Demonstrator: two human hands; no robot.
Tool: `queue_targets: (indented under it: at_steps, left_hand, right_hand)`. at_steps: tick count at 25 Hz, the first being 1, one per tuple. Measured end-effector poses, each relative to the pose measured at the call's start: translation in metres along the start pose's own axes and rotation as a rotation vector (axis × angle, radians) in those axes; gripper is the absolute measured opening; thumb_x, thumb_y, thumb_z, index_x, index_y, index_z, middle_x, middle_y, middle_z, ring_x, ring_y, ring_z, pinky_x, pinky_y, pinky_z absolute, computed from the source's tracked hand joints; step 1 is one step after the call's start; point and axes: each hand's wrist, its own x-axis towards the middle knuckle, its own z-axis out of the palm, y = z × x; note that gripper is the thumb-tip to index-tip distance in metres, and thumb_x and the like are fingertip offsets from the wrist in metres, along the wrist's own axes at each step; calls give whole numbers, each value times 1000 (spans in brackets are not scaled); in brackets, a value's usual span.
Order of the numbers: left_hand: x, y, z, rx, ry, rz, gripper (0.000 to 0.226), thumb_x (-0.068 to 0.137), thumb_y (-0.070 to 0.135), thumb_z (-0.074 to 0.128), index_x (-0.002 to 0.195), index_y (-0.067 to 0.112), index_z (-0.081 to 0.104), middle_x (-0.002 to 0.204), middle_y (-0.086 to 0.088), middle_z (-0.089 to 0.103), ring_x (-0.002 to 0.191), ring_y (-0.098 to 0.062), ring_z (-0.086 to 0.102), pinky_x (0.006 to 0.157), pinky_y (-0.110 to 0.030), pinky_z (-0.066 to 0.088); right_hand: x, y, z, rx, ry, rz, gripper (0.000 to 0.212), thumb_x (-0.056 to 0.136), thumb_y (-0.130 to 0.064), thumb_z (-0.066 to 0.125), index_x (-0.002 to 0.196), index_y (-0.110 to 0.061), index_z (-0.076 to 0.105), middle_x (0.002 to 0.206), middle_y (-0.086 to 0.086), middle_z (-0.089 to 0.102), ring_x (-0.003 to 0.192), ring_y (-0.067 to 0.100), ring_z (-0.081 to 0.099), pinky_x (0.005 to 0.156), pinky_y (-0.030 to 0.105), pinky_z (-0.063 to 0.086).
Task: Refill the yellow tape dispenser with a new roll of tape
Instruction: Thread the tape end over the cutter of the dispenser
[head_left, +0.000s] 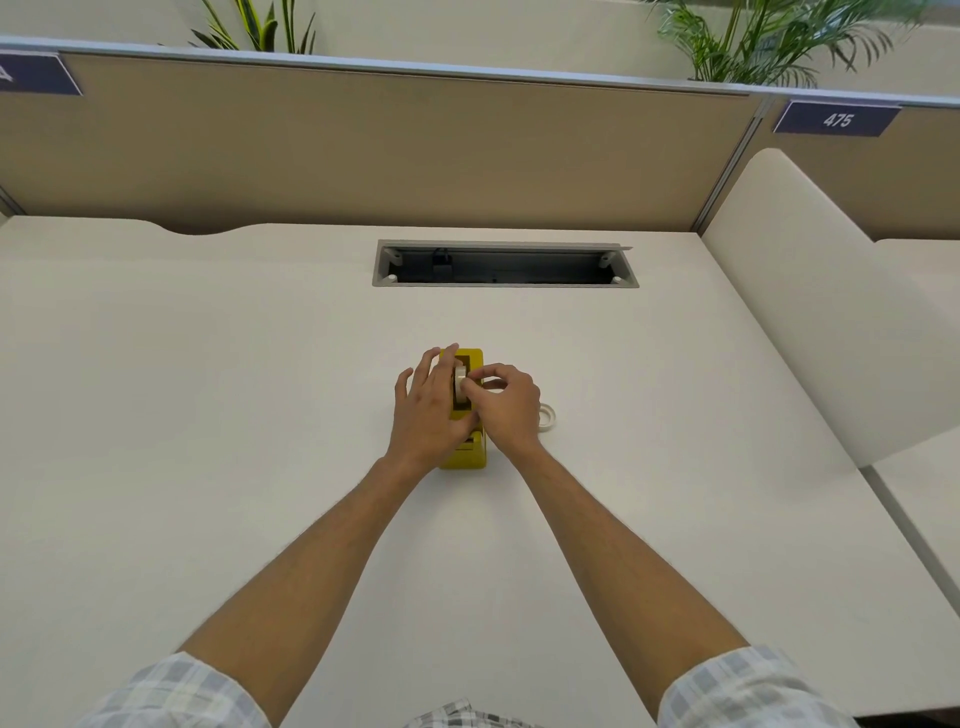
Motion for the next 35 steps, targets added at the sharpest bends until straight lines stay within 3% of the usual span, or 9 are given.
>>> queue_targets:
  at_steps: [4, 9, 25, 35]
  left_hand:
    - [0, 0, 1, -13, -7, 3, 80, 84, 37, 68, 149, 16, 27, 155, -7, 33, 146, -25, 25, 118, -52, 18]
    - [-2, 3, 1, -62, 64, 62, 84, 80, 29, 75, 149, 16, 29, 149, -8, 44, 139, -26, 38, 115, -49, 30]
    - [0, -2, 2, 2, 19, 8, 73, 82, 42, 68, 144, 19, 36, 151, -4, 38, 140, -23, 34, 117, -48, 19]
    - [2, -1, 1, 18, -42, -24, 77, 82, 44, 67, 146, 19, 31, 153, -7, 33, 142, -25, 31, 118, -50, 14]
  right_hand:
    - [0, 0, 0, 7, -3, 3, 14, 74, -33, 73, 86, -26, 73, 91, -8, 73, 87, 10, 67, 80, 39, 58]
    - [0, 0, 0, 0, -5, 3, 18, 76, -33, 72, 90, -24, 74, 94, -6, 73, 89, 10, 67, 81, 40, 58]
    - [1, -1, 3, -13, 23, 8, 20, 78, -39, 71, 89, -23, 74, 91, -7, 73, 86, 9, 67, 78, 39, 59]
    - [1, 3, 1, -2, 0, -17, 16, 76, -38, 73, 87, -25, 73, 93, -8, 72, 89, 9, 67, 80, 39, 58]
